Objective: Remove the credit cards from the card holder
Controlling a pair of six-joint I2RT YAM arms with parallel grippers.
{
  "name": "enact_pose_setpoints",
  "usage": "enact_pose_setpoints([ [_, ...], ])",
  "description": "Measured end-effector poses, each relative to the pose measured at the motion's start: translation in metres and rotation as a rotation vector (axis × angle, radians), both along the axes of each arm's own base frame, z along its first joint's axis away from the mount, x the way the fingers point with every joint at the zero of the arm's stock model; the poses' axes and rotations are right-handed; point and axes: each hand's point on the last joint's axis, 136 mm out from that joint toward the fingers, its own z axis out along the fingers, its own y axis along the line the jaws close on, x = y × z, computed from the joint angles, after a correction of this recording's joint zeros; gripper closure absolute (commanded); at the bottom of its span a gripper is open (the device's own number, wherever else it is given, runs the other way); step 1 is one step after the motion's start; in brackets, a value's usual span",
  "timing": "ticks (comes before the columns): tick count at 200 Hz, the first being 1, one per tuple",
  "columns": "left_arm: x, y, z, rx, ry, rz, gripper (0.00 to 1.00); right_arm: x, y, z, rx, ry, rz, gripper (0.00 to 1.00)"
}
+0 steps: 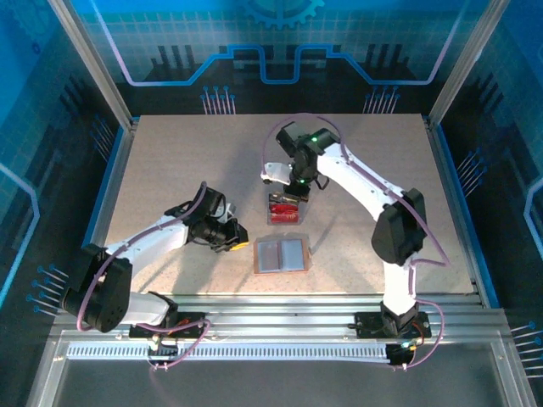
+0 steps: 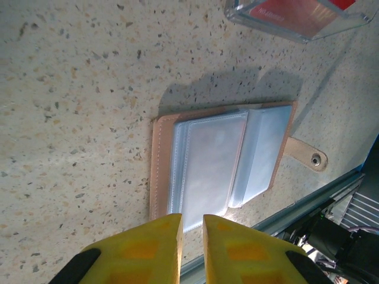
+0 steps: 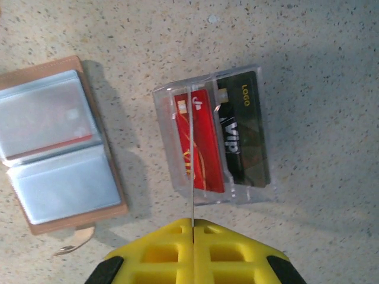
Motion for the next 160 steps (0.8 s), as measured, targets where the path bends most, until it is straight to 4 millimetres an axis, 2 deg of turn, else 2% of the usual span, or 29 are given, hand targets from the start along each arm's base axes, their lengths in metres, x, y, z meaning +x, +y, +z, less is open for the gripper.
enact_pose_setpoints([
  [46,-0.003,0.006,0.000,0.000,0.001,0.017,0.83,0.027,0.005,-0.012,-0.043,-0.006,0.075,1.00],
  [75,-0.005,0.009,-0.002,0.004,0.010,0.022,0.83,0.036,0.009,-0.020,-0.060,0.005,0.111,1.00],
  [131,-0.005,0.011,0.001,-0.001,-0.001,0.029,0.83,0.039,0.010,-0.043,-0.103,0.057,0.151,1.00],
  [160,-0.006,0.011,0.001,0.000,0.000,0.030,0.83,0.036,0.007,-0.047,-0.114,0.077,0.159,1.00],
])
